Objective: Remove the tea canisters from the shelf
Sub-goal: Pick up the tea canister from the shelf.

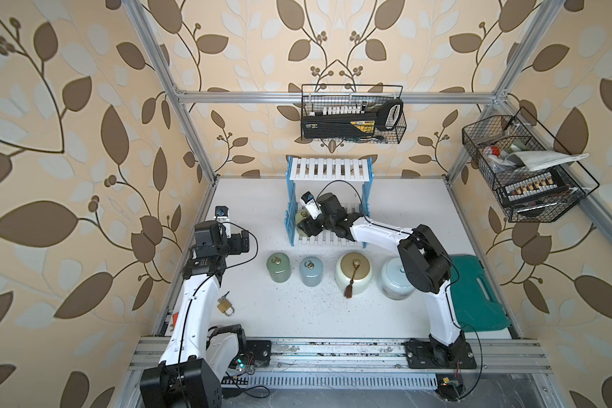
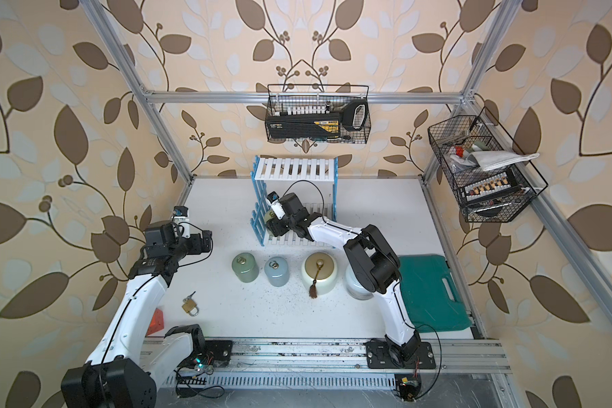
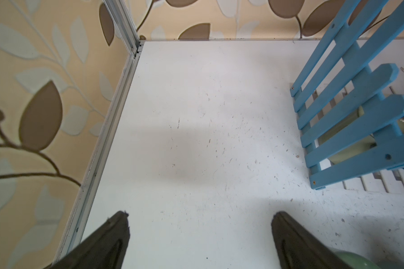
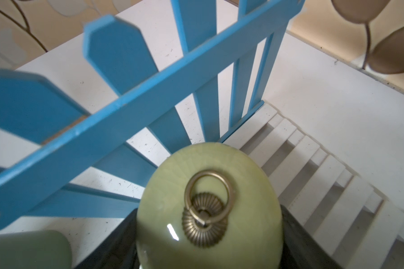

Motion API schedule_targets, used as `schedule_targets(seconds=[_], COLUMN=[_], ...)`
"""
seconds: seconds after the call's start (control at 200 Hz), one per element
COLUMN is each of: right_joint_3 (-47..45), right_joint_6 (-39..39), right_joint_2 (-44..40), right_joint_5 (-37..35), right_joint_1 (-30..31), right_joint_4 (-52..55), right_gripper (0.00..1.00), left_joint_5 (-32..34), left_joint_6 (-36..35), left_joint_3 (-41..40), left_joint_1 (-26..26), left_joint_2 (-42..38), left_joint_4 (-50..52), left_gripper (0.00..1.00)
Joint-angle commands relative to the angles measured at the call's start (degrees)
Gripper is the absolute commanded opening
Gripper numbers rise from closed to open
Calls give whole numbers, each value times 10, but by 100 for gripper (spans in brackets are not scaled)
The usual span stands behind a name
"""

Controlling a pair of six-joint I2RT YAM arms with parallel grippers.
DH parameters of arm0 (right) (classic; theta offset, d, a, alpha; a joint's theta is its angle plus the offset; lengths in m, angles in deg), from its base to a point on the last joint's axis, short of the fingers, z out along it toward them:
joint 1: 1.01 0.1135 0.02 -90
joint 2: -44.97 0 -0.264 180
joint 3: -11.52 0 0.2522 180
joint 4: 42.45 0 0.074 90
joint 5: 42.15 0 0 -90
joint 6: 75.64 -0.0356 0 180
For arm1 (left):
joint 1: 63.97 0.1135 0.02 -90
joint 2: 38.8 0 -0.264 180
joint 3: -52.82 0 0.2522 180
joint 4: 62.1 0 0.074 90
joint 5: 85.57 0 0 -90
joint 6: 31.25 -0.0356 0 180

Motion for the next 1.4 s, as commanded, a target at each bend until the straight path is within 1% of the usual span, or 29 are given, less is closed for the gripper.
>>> schedule_targets(seconds=[0.0, 0.145, 0.31, 0.33, 0.445, 0.61, 0.71, 0.865, 0.99, 1.12, 1.23, 1.395], right_joint_3=[-9, -39, -71, -76, -102, -134, -137, -139, -119, -108, -72, -11], right_joint_6=[-9, -17, 1, 0, -1, 3, 4, 12, 12, -1, -22, -36], right_joint_2=[-24, -65, -120, -127, -168, -227, -258, -294, -303, -296, -263, -205], right_joint_5=[-3, -10, -23, -25, -29, -47, -55, -72, -74, -68, -48, -32], right_joint_1=[0, 2, 10, 21, 38, 66, 84, 117, 146, 169, 178, 199], right_joint_4=[-12, -17, -11, -11, -4, 4, 24, 39, 62, 48, 49, 40], right_gripper=[53, 48, 47, 47, 47, 47, 47, 47, 47, 47, 47, 47], left_joint_5=[-4, -16, -10, -10, -15, -11, -11, -8, -10, -11, -8, -7], left_joint_6=[15, 25, 31, 33, 45, 55, 70, 70, 69, 70, 76, 75], left_joint_3=[26, 42, 53, 55, 77, 89, 113, 121, 136, 134, 150, 146], left_joint_1=[9, 9, 9, 9, 15, 18, 28, 32, 41, 43, 50, 51], left_joint_2=[-11, -13, -21, -21, -22, -26, -22, -24, -23, -25, -21, -18], left_joint_4=[6, 24, 30, 32, 58, 63, 83, 83, 99, 93, 107, 101], left_gripper=[99, 99, 99, 99, 99, 99, 99, 99, 99, 99, 99, 99])
